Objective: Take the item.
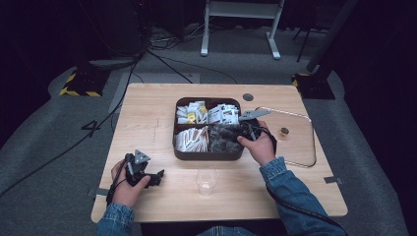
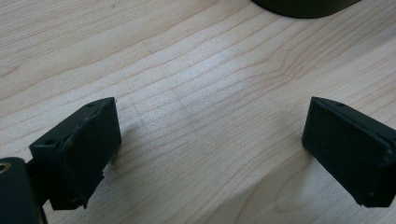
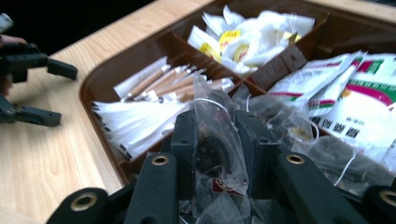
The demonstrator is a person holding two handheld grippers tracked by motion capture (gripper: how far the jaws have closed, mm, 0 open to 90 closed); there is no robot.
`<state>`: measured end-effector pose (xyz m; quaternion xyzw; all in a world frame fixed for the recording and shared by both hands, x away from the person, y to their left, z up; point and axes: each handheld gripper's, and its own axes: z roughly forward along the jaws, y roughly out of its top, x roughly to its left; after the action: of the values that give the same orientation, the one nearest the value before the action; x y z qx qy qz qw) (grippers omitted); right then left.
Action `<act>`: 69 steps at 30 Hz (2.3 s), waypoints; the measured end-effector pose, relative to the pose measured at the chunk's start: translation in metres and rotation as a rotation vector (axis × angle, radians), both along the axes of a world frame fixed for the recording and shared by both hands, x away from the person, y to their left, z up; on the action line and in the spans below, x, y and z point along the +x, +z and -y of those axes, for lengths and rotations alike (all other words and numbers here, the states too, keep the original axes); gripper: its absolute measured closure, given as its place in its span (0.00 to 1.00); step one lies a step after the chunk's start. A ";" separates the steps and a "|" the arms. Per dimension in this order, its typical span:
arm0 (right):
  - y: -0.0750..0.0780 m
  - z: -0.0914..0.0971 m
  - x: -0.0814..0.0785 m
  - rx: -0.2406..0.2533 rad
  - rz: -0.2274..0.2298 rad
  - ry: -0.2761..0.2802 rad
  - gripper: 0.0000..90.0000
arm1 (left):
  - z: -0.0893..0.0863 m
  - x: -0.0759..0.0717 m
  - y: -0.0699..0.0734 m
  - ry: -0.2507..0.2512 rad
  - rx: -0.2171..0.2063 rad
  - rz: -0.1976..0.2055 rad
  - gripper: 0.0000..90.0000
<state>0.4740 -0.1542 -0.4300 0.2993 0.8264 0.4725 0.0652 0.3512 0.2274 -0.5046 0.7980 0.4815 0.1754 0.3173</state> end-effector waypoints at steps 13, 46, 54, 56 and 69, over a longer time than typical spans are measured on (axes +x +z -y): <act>0.025 0.007 -0.015 0.045 0.052 0.017 0.79 | -0.002 0.000 0.000 -0.007 -0.002 -0.002 0.06; 0.055 -0.027 -0.080 -0.023 0.098 0.076 0.79 | -0.001 0.000 0.000 0.005 0.000 -0.001 0.06; 0.058 -0.035 -0.099 -0.040 0.102 0.140 0.79 | -0.002 0.000 0.000 0.005 0.000 -0.001 0.06; 0.058 -0.038 -0.104 -0.047 0.104 0.155 0.79 | -0.002 0.000 0.000 0.006 0.000 -0.001 0.06; 0.050 -0.048 -0.120 -0.106 0.061 0.240 0.79 | -0.002 0.000 0.000 0.005 0.001 0.000 0.06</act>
<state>0.3537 -0.1064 -0.3796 0.1797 0.8778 0.4413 0.0489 0.3517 0.2289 -0.5046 0.7970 0.4835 0.1764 0.3161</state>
